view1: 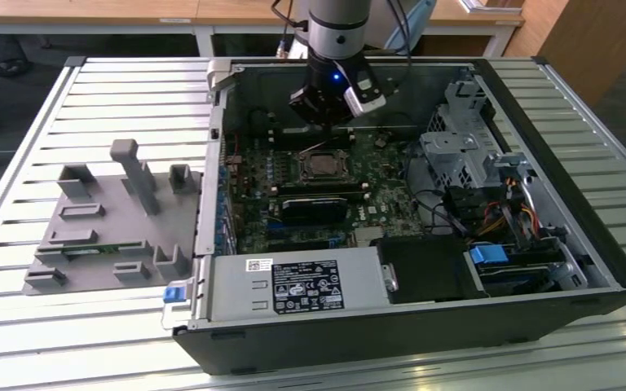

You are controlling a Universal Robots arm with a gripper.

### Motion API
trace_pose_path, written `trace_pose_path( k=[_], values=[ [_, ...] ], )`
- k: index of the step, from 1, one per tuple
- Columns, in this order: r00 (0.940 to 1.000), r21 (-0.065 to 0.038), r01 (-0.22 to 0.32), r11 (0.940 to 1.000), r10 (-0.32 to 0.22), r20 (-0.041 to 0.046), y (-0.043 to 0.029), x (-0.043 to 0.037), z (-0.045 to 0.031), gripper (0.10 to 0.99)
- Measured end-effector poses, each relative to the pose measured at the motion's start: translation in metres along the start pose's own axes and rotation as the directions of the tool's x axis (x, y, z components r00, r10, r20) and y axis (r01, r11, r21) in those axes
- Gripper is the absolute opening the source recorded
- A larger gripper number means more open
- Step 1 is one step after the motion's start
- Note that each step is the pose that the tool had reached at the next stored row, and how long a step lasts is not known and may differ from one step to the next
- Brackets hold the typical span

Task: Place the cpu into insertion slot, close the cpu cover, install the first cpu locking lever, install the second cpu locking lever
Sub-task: 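Install the first cpu locking lever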

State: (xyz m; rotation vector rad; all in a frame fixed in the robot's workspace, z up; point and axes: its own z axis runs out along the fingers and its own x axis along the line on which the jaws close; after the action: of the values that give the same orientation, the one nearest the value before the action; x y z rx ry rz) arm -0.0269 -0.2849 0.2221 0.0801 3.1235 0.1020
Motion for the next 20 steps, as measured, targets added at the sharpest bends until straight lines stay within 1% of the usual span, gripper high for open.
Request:
trace_pose_path(
  k=[7, 20],
  values=[
    [1.0, 0.0, 0.0, 1.0, 0.0, 0.0, 0.0, -0.0048, 0.0036, 0.106],
    [1.0, 0.0, 0.0, 1.0, 0.0, 0.0, -0.0004, -0.0096, 0.0167, 0.106]
  ],
)
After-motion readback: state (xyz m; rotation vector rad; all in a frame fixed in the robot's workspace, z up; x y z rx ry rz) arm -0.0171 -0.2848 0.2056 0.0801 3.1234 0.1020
